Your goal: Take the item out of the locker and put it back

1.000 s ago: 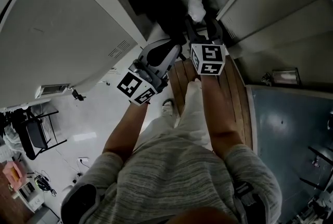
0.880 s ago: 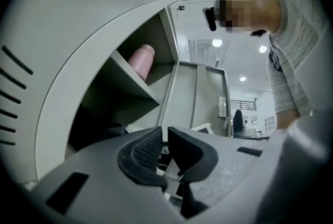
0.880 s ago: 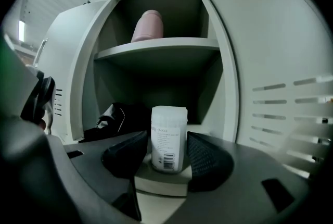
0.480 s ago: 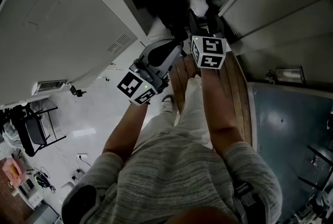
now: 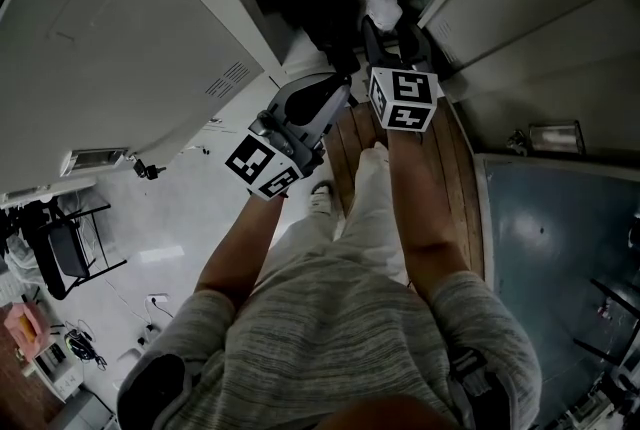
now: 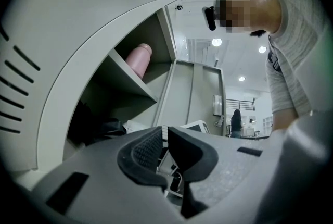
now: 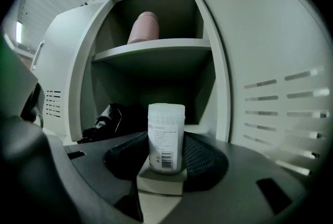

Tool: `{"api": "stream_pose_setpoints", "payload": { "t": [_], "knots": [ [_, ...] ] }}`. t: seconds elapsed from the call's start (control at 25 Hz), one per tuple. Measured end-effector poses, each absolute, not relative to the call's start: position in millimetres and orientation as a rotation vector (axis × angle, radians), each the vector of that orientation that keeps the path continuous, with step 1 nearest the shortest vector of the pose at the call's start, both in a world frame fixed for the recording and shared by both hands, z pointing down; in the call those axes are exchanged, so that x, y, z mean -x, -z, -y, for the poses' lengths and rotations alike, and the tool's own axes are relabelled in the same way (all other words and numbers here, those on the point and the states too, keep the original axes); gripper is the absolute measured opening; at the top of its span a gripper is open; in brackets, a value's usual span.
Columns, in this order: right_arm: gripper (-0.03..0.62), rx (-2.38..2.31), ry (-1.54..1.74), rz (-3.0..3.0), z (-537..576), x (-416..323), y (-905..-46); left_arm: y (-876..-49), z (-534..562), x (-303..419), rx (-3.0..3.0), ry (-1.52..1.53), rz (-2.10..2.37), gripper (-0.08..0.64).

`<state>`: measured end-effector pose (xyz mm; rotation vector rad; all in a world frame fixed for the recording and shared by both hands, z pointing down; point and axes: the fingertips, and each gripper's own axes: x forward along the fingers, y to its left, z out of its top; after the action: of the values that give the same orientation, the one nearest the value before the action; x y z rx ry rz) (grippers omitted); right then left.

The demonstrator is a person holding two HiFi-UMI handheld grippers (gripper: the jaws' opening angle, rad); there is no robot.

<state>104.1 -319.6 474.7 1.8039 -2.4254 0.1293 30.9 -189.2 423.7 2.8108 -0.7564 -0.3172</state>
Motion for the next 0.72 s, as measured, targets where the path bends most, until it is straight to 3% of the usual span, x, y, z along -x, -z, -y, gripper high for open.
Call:
{"api": "stream_pose_setpoints", "payload": {
  "t": [0.72],
  "knots": [
    [0.206,-1.855,0.052,2.561,251.3,-108.2,-375.7,-405.0,179.7,-32.7,-2.838,0.351,0.723,0.026]
  ]
}}
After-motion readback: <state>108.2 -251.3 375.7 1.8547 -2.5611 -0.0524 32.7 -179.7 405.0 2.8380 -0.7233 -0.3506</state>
